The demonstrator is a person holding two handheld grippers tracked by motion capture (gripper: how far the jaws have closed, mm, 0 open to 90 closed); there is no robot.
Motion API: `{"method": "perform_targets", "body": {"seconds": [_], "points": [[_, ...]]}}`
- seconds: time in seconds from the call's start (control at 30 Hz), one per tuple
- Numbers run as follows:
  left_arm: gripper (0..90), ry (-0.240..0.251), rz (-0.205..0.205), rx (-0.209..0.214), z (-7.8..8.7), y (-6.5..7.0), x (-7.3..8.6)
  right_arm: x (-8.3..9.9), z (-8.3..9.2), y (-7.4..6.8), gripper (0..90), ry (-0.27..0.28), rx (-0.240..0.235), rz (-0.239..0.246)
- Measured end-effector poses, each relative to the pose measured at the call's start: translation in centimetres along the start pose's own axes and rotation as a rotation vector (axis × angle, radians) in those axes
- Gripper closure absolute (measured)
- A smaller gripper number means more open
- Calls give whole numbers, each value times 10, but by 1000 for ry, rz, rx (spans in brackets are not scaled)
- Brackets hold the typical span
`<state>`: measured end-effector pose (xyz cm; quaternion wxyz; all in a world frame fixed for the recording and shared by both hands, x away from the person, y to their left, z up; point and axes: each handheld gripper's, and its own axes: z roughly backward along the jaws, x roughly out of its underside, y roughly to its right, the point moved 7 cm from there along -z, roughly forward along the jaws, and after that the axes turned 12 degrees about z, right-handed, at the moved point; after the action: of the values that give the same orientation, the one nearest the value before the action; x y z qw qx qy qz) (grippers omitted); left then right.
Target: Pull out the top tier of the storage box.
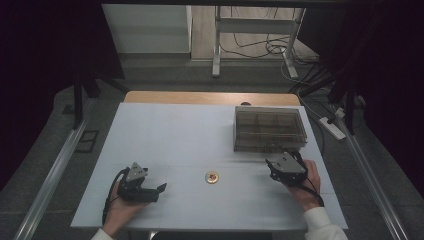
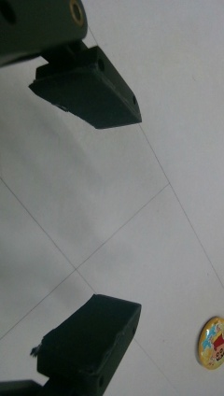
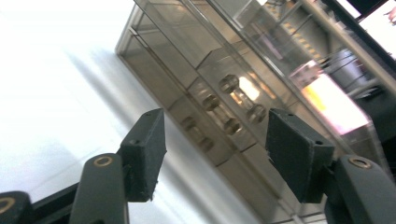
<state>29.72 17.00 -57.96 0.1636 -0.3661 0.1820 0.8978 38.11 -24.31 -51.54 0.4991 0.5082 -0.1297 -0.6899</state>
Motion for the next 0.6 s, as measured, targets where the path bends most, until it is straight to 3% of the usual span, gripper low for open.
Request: {"method": "perform_targets", "body": {"seconds": [0.6], "points": [[102,15,-28,18,1,5,-2,8,10,-6,313,52,-159,-192]]}}
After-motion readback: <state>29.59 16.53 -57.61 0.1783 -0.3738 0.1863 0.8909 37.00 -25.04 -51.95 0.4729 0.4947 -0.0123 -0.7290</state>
